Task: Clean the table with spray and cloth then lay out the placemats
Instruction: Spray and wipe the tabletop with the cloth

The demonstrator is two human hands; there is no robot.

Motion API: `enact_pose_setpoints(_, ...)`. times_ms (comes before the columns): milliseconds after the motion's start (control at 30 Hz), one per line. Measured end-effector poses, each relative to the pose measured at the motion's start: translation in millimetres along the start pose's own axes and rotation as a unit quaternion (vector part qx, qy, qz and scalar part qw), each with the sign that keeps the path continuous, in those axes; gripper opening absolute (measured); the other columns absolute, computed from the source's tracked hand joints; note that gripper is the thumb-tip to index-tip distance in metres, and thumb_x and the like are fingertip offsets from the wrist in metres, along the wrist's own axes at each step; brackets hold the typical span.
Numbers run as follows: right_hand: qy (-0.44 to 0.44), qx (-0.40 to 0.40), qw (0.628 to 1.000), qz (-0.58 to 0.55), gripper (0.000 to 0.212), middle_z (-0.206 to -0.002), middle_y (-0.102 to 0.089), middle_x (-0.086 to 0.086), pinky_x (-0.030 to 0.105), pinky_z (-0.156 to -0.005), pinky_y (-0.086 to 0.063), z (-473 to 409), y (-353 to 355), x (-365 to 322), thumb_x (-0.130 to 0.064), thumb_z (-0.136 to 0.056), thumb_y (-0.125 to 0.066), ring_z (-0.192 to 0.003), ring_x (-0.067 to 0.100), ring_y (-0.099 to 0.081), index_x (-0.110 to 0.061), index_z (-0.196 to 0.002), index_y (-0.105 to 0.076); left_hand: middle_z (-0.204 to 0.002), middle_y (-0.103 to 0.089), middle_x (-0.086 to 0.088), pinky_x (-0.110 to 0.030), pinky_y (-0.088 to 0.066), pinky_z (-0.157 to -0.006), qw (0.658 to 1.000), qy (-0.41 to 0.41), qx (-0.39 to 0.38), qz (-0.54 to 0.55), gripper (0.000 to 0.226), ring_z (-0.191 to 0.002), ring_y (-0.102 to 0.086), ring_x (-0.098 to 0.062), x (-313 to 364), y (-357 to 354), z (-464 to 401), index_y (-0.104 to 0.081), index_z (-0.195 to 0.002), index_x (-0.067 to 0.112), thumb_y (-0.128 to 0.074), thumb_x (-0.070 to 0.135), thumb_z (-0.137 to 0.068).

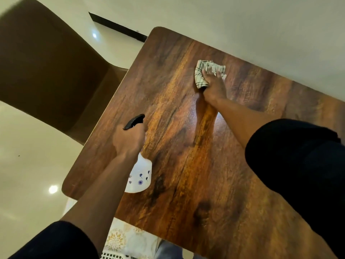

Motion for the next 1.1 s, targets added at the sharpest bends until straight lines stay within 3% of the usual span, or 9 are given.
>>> enact_pose_setpoints(67, -0.010, 0.003, 1.000, -0.009, 0.074, -0.168, -0.022, -0.002, 0.037, -0.128, -0.010, 12, -7, -11, 0.001, -0.094, -0.057, -0.158, 0.024, -0.007, -0.031, -0.158, -0.035, -0.086, -0.080, -0.008, -0.024, -0.049, -0.047, 1.000, 0.000, 0.015, 0.009, 0.056, -0.056, -0.064, -0.008, -8, 10, 7, -0.071, -0.131, 0.003, -0.075, 0.040, -0.089)
enact_pose_setpoints(167, 0.042, -0.023, 0.999, -0.001, 0.077, -0.166, -0.028, -0.005, 0.044, -0.127, -0.018, 39, -31, -40, 0.003, -0.091, -0.057, -0.157, 0.023, -0.009, -0.034, -0.155, -0.039, -0.088, -0.079, -0.009, -0.018, -0.045, -0.040, 1.000, 0.015, 0.014, 0.010, 0.056, -0.047, -0.061, -0.004, -19, 19, 19, -0.069, -0.134, 0.000, -0.075, 0.036, -0.092)
enact_pose_setpoints(367, 0.216, -0.140, 0.965, 0.047, 0.077, -0.168, -0.019, -0.010, 0.040, -0.125, -0.013, 152, -97, -136, -0.002, -0.091, -0.057, -0.158, 0.021, -0.001, -0.036, -0.157, -0.035, -0.108, -0.080, -0.014, -0.032, -0.051, -0.057, 0.998, 0.046, 0.030, 0.027, 0.090, -0.078, -0.069, -0.023, -46, 45, 46, -0.073, -0.128, 0.007, -0.075, 0.062, -0.057)
enact_pose_setpoints(433, 0.279, -0.187, 0.939, 0.080, 0.083, -0.169, -0.015, -0.008, 0.038, -0.124, -0.005, 190, -115, -153, 0.003, -0.088, -0.058, -0.158, 0.022, 0.002, -0.031, -0.159, -0.030, -0.102, -0.081, -0.011, -0.034, -0.053, -0.062, 0.996, 0.063, 0.045, 0.041, 0.081, -0.078, -0.073, -0.025, -58, 56, 59, -0.075, -0.125, 0.008, -0.079, 0.059, -0.062)
enact_pose_setpoints(567, 0.325, -0.196, 0.924, 0.043, 0.090, -0.166, -0.027, -0.004, 0.046, -0.126, -0.012, 220, -121, -141, 0.016, -0.078, -0.057, -0.158, 0.024, -0.006, -0.026, -0.155, -0.041, -0.097, -0.081, -0.011, -0.021, -0.047, -0.043, 0.993, 0.070, 0.082, 0.046, 0.054, -0.054, -0.064, -0.009, -71, 78, 89, -0.072, -0.129, 0.004, -0.079, 0.039, -0.088)
enact_pose_setpoints(667, 0.249, -0.160, 0.954, 0.048, 0.094, -0.167, -0.020, -0.014, 0.041, -0.126, -0.010, 217, -100, -106, 0.018, -0.083, -0.051, -0.158, 0.017, -0.003, -0.037, -0.157, -0.033, -0.096, -0.080, -0.014, -0.023, -0.049, -0.045, 0.993, 0.057, 0.094, 0.046, 0.068, -0.060, -0.070, -0.012, -80, 88, 104, -0.073, -0.125, 0.003, -0.078, 0.048, -0.075)
enact_pose_setpoints(800, 0.110, -0.100, 0.989, 0.010, 0.086, -0.166, -0.020, -0.016, 0.048, -0.127, -0.014, 208, -65, -46, 0.008, -0.090, -0.054, -0.157, 0.018, -0.003, -0.042, -0.155, -0.030, -0.105, -0.079, -0.016, -0.050, -0.063, -0.072, 0.990, 0.048, 0.123, 0.040, 0.083, -0.093, -0.077, -0.039, -87, 93, 116, -0.070, -0.121, 0.011, -0.076, 0.061, -0.055)
enact_pose_setpoints(1000, -0.005, -0.057, 0.998, -0.016, 0.078, -0.166, -0.026, -0.009, 0.042, -0.128, -0.016, 218, -44, -15, 0.007, -0.091, -0.053, -0.158, 0.020, -0.005, -0.032, -0.156, -0.038, -0.085, -0.080, -0.009, -0.034, -0.051, -0.065, 0.994, 0.048, 0.077, 0.057, 0.061, -0.061, -0.066, -0.015, -90, 82, 138, -0.076, -0.118, 0.002, -0.075, 0.042, -0.073)
enact_pose_setpoints(1100, -0.030, -0.056, 0.998, -0.001, 0.075, -0.167, -0.024, -0.008, 0.041, -0.129, -0.010, 231, -51, -32, -0.002, -0.093, -0.060, -0.158, 0.023, -0.002, -0.031, -0.158, -0.034, -0.083, -0.078, -0.009, -0.033, -0.050, -0.062, 0.993, 0.062, 0.078, 0.058, 0.059, -0.062, -0.069, -0.017, -104, 84, 146, -0.077, -0.115, 0.001, -0.078, 0.043, -0.074)
Point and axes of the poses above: each hand's wrist, its own z-axis away from the middle knuckle, its own y-axis out of the back of the hand, x = y × z, the point moved 8 cm from there along -z, towards the middle knuckle
